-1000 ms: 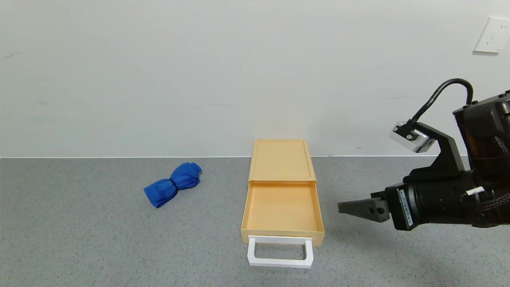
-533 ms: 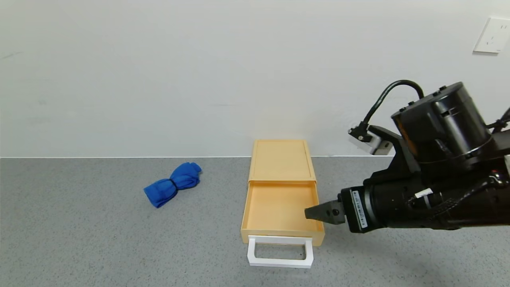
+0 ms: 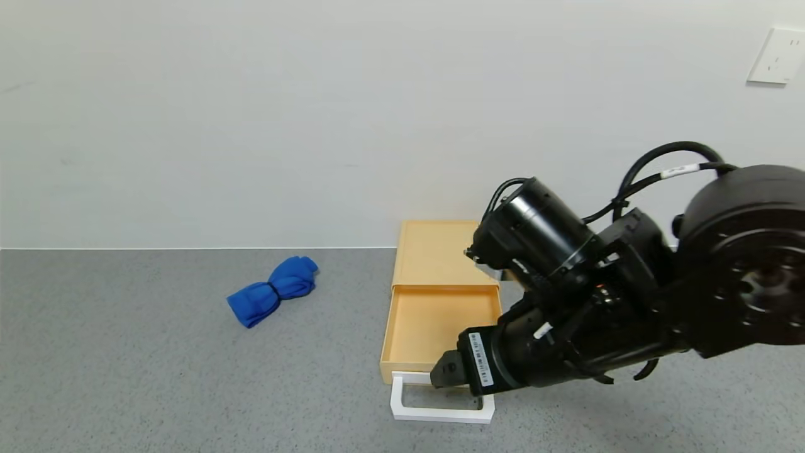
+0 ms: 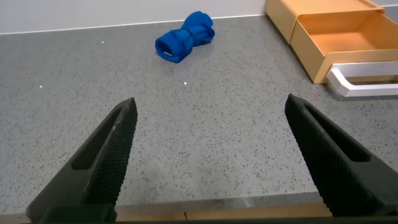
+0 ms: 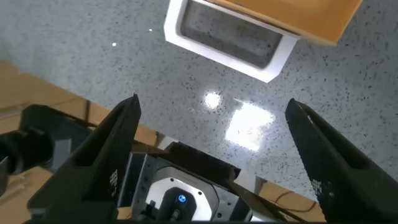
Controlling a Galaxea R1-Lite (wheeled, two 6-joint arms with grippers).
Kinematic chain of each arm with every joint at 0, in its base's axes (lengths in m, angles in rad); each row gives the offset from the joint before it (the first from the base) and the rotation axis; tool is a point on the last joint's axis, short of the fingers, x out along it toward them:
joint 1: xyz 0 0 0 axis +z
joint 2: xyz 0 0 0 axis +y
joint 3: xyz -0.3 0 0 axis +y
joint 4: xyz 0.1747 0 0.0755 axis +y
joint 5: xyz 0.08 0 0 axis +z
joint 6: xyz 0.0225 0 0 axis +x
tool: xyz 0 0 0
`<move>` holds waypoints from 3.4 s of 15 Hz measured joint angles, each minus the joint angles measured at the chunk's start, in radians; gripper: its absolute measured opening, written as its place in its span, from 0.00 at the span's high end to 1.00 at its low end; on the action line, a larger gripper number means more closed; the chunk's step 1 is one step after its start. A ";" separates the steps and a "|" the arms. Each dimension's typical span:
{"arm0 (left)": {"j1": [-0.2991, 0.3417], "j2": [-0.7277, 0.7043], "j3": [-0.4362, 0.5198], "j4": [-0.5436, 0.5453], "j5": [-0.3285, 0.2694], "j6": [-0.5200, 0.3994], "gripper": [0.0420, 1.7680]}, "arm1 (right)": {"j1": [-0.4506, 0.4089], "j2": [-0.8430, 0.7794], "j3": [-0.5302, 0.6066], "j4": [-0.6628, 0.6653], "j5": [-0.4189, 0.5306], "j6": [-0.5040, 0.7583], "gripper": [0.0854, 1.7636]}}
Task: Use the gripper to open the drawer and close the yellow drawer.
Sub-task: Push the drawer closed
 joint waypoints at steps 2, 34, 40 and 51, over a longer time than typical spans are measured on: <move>0.000 0.000 0.000 0.000 0.000 0.000 0.03 | 0.021 0.071 -0.061 0.037 -0.033 0.047 0.03; 0.000 0.000 0.000 -0.001 0.003 0.000 0.03 | 0.024 0.482 -0.436 0.193 -0.277 0.253 0.03; 0.000 0.000 0.000 -0.001 0.007 -0.001 0.03 | 0.005 0.482 -0.435 0.125 -0.284 0.216 0.03; 0.000 0.000 0.000 0.000 0.007 -0.001 0.03 | -0.041 0.487 -0.434 0.033 -0.317 0.121 0.03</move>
